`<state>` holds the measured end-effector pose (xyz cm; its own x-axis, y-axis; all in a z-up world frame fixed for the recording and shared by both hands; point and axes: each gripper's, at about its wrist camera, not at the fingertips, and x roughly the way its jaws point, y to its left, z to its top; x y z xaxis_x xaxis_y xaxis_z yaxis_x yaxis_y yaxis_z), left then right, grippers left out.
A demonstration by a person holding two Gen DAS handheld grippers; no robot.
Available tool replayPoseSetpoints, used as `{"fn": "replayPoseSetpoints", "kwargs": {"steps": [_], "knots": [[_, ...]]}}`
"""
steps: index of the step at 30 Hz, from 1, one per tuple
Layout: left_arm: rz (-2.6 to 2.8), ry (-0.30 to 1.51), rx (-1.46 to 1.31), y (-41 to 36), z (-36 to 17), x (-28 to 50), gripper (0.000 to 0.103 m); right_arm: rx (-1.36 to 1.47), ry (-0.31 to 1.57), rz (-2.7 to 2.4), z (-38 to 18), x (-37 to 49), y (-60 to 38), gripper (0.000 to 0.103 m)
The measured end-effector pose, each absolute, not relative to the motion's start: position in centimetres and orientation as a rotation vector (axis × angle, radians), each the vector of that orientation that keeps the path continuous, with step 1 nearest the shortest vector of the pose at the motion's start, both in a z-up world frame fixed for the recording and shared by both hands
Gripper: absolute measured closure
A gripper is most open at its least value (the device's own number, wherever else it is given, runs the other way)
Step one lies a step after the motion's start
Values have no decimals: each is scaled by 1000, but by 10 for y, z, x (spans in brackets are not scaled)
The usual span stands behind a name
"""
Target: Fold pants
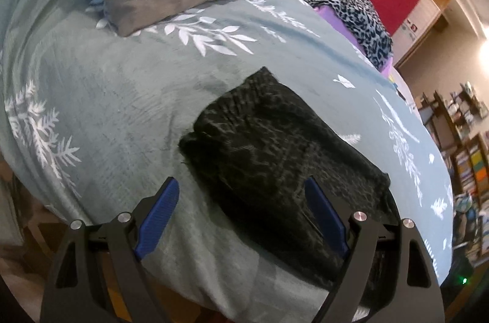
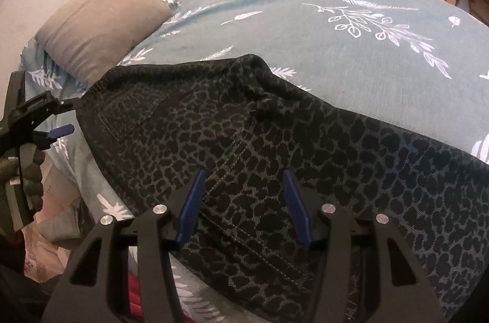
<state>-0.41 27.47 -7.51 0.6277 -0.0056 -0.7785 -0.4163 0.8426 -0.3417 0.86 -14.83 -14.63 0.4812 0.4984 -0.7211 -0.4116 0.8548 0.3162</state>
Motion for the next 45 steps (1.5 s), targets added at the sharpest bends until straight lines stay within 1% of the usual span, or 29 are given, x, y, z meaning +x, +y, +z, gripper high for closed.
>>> {"fn": "replayPoseSetpoints", "kwargs": {"steps": [5, 17, 18, 19, 20, 21, 22, 23, 25, 28, 34, 40, 45], "knots": [[200, 874, -665, 286, -92, 5, 19, 101, 913, 554, -147, 9, -148, 49], [120, 806, -893, 304, -99, 17, 20, 90, 905, 548, -149, 7, -147, 49], [119, 802, -913, 307, -102, 19, 25, 91, 904, 547, -149, 7, -147, 49], [124, 802, -924, 308, -104, 20, 34, 93, 904, 548, -149, 7, -147, 49], [130, 802, -932, 309, -105, 22, 39, 93, 904, 548, -149, 6, -147, 49], [132, 802, -933, 309, -106, 24, 51, 92, 904, 548, -149, 7, -147, 49], [130, 808, -930, 309, -106, 25, 60, 92, 905, 548, -149, 7, -147, 49], [126, 815, -927, 307, -107, 26, 62, 92, 906, 548, -149, 7, -147, 49], [112, 814, -917, 305, -105, 27, 71, 89, 908, 549, -150, 7, -146, 49], [72, 796, -871, 295, -92, 27, 75, 77, 915, 547, -151, 8, -145, 48], [-68, 725, -779, 260, -46, 23, 77, 38, 917, 541, -152, 7, -140, 48], [-199, 675, -674, 210, -1, 20, 77, 208, 915, 565, -144, 10, -164, 48], [-300, 663, -590, 164, 26, 18, 77, 280, 865, 525, -132, 6, -191, 48]]}}
